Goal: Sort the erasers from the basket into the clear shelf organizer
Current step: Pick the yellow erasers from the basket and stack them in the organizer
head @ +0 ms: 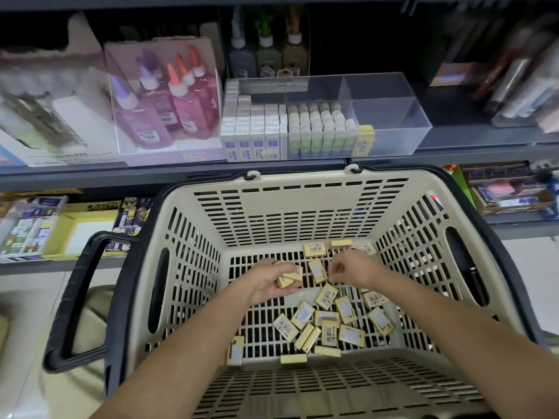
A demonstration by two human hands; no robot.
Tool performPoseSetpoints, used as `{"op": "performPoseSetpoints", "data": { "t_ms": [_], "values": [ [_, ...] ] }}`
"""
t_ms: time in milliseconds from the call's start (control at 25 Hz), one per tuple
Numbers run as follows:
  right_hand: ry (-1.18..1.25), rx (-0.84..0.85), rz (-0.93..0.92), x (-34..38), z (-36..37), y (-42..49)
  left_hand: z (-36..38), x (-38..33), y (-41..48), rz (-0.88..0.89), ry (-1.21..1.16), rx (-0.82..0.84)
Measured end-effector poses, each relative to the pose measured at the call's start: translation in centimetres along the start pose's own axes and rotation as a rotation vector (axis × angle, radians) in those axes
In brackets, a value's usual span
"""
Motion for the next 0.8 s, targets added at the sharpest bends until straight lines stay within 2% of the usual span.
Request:
{"op": "performPoseSetpoints", "data": {
  "t_ms": [160,240,320,480,560,680,800],
  "values": [
    [-0.450,-0.010,0.064,1.6,2.4,-0.7,-0.4,0.1,0.3,0.039,-0.074,-0.033],
    [-0.485,-0.042,0.049,2.4,3.4,-1.0,-0.4,0.0,0.2,0.053,-0.039,-0.021],
    [-0.305,-0.002,0.038,2.5,3.6,-1.2,-0.4,0.2,0.2,0.059,-0.011,-0.003],
    [0.346,0.108,0.011,3.1,1.5,-0.8,-0.6,0.3,0.2,0.055,0.011,0.018],
    [0.596,0.118,0.002,4.0,0.8,-0.8,-0.4,0.2,0.2,0.044,-0.024,0.065],
    [0.754,0.084,0.010,4.3,0.5,-0.6,0.2,0.1,0.2,0.046,-0.072,0.125],
    [0.811,0.044,0.072,2.6,-0.5,0.1,0.3,0.2,0.4,0.047,-0.056,0.093]
  ]
}}
Point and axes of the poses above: each hand's wrist, its own y-axis towards the middle knuckle, its own z-axis out of the palm, x = y × z, the point moved 1 cm from there along y, towards the middle knuckle, and after that the axes turned 8 degrees about z, right-handed, at the moved point
